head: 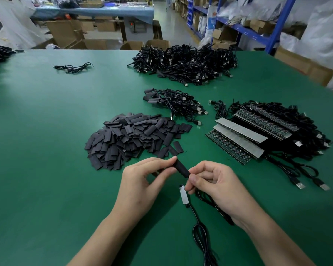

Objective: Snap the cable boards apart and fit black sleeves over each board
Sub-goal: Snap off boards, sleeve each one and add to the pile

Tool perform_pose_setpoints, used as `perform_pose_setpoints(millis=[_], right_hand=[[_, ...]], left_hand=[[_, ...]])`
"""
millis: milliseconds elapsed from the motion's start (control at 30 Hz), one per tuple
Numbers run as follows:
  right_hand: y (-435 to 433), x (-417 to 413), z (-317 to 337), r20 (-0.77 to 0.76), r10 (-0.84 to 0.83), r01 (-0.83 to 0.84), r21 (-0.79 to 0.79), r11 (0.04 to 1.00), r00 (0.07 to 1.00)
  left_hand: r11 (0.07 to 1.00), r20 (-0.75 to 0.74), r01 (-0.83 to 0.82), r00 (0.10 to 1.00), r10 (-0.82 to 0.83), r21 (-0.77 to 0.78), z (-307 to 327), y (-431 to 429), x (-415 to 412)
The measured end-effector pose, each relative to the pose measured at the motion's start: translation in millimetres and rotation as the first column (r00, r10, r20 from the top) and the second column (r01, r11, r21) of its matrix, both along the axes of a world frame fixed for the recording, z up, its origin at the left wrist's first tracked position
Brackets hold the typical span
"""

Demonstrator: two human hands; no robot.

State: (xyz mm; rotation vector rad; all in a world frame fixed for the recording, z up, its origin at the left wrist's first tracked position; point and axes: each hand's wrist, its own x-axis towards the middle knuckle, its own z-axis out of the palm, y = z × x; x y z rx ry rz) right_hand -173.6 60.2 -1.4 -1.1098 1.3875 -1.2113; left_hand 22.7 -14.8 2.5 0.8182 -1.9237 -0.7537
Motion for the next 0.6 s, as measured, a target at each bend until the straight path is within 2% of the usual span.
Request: perform_pose_setpoints(millis=[100, 167, 267, 333, 433, 600], right_hand=[[-0.7, -0.2, -0.1, -0.005, -0.002, 0.002, -0.003, 1.0, 1.0], [-0.6, 0.0, 1.0, -0.025, 0.004, -0.005, -0.012, 1.0, 1.0], [0.0, 0.7, 3.2, -0.098, 0.025, -0.027, -0.018, 0.999, 0.995], [0.3, -1.1, 4.9, -0.224, 0.022, -0.027, -0.016, 1.0, 0.974], [1.8, -7.5, 6.8, -0.489, -0.03, 0.0, -0.059, 0.998, 0.872], [2.5, -6.2, 5.7, -0.621, -0.011, -0.02, -0.042, 0.999, 0.784]], left_hand=[[0.999, -0.025, -0.015, 1.0, 0.017, 0.053, -0.7, -0.2, 0.4], [0.985, -0.08, -0.011, 0.996, 0.025, 0.172, -2.2, 0.5, 0.5], [0.92, -0.216, 0.081, 0.976, 0.004, 0.382, -3.4, 0.3, -2.1], [0.875, -0.313, 0.142, 0.95, 0.012, 0.464, -2.5, -1.6, -3.4], [0.84, -0.41, 0.159, 0.909, 0.081, 0.519, -0.4, -6.3, -1.3], [0.821, -0.461, 0.118, 0.867, 0.188, 0.558, -0.7, -10.2, 3.9]])
